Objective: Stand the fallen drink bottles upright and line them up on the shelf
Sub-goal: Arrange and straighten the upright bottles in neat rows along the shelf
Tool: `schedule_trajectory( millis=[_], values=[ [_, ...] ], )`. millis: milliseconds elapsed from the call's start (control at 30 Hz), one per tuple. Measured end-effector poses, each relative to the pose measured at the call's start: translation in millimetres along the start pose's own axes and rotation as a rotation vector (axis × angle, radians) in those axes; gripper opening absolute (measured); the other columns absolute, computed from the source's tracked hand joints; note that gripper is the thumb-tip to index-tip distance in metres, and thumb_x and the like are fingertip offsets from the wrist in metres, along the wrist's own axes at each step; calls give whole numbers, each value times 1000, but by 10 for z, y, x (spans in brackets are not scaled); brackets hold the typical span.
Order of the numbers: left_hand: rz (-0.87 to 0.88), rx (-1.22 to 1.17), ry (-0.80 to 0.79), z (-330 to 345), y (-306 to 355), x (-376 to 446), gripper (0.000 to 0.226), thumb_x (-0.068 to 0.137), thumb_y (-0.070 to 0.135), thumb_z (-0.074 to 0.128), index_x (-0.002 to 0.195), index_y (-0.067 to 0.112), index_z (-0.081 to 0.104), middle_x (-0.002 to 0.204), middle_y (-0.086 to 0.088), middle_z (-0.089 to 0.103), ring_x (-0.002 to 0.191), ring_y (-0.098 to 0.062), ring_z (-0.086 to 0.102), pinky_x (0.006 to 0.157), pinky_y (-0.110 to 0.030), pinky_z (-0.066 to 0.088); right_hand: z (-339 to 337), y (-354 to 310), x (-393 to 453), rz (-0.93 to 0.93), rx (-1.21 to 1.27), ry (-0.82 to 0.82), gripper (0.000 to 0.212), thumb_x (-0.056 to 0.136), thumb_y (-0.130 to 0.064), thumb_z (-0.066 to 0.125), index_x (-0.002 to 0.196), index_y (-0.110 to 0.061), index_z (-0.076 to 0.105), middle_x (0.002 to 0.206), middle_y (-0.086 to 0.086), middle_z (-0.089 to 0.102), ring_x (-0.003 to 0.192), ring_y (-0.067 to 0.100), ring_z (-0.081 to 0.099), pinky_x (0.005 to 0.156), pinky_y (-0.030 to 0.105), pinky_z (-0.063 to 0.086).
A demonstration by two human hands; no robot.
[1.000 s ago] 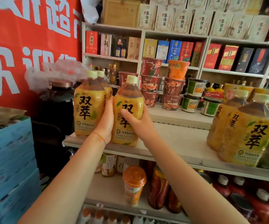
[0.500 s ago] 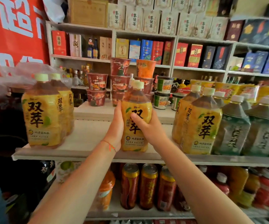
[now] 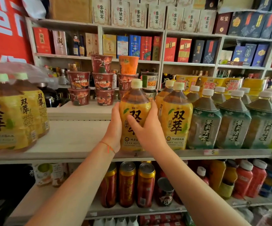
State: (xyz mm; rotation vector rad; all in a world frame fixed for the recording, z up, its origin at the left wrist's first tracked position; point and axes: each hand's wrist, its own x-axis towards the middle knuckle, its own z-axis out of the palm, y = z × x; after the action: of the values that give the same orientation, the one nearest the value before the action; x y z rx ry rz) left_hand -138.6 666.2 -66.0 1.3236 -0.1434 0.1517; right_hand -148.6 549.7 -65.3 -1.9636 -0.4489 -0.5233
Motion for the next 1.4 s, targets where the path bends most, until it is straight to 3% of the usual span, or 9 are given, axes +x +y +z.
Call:
schedule_trajectory(
  millis=[100, 233, 533, 667, 833, 967, 1133, 1233, 1400],
  values=[
    [80, 4, 21, 65, -20, 3, 62, 97, 70, 20, 108, 43, 75, 115, 5, 75, 105, -10, 71, 91, -40, 52, -40, -78, -109, -398, -371, 192, 80, 96, -27, 62, 159, -18, 14, 162, 14, 25, 152, 28, 21, 122, 43, 23],
    [119, 25, 17, 202, -73, 21, 56, 97, 72, 23, 106, 50, 74, 115, 12, 75, 104, -2, 69, 96, -40, 48, -173, -64, -82, -508, -692, 310, 62, 94, -30, 59, 151, -11, 44, 151, 24, 43, 141, 39, 41, 120, 57, 23],
    [125, 32, 66, 346, -74, -24, 53, 100, 66, 28, 95, 48, 77, 103, 13, 77, 93, -1, 71, 85, -31, 50, -253, 62, -46, -557, -603, 319, 56, 92, -24, 59, 144, -4, 50, 145, 25, 46, 136, 41, 43, 120, 55, 22],
    [339, 182, 385, 107, -4, -246, 27, 103, 24, 50, 97, 26, 76, 90, 15, 76, 84, 1, 70, 65, -11, 52, 19, -42, -120, -716, -452, 396, 40, 88, -12, 60, 127, -1, 64, 136, 22, 55, 134, 38, 45, 119, 54, 26],
    [800, 399, 686, -747, 282, -543, 24, 92, 12, 48, 87, 19, 69, 90, 7, 70, 92, -6, 64, 83, -29, 53, 761, -368, -218, -585, -82, 12, 20, 91, -12, 56, 104, -5, 70, 108, 7, 62, 104, 23, 58, 89, 39, 48],
    [1124, 716, 835, -1718, 523, -621, 34, 91, 9, 50, 123, 3, 58, 133, -7, 55, 130, -26, 50, 112, -45, 37, 1508, -752, -221, -262, 107, -182, 38, 97, -22, 60, 135, -20, 55, 128, -5, 57, 119, 8, 51, 101, 34, 46],
    [669, 355, 840, -2759, 815, -566, 61, 93, 38, 41, 151, 18, 41, 155, 2, 41, 143, -11, 37, 120, -40, 31, 2348, -1155, -139, -66, 320, -340, 86, 91, -54, 65, 158, -30, 16, 161, -3, 29, 143, 7, 32, 114, 33, 34],
    [202, -66, 484, -3137, 949, -423, 57, 92, 61, 36, 115, 27, 75, 122, -9, 72, 112, -26, 68, 86, -43, 59, 2661, -1263, -22, -54, 437, -338, 92, 84, -56, 72, 155, -38, 15, 147, -18, 38, 120, -25, 38, 95, 5, 40],
    [84, -75, 148, -3414, 988, -189, 63, 91, 66, 37, 106, 22, 80, 109, -15, 76, 97, -32, 73, 77, -43, 61, 2986, -1417, 195, -31, 563, -260, 83, 81, -35, 83, 146, -35, 32, 129, -4, 64, 113, 10, 66, 95, 39, 56]
  ],
)
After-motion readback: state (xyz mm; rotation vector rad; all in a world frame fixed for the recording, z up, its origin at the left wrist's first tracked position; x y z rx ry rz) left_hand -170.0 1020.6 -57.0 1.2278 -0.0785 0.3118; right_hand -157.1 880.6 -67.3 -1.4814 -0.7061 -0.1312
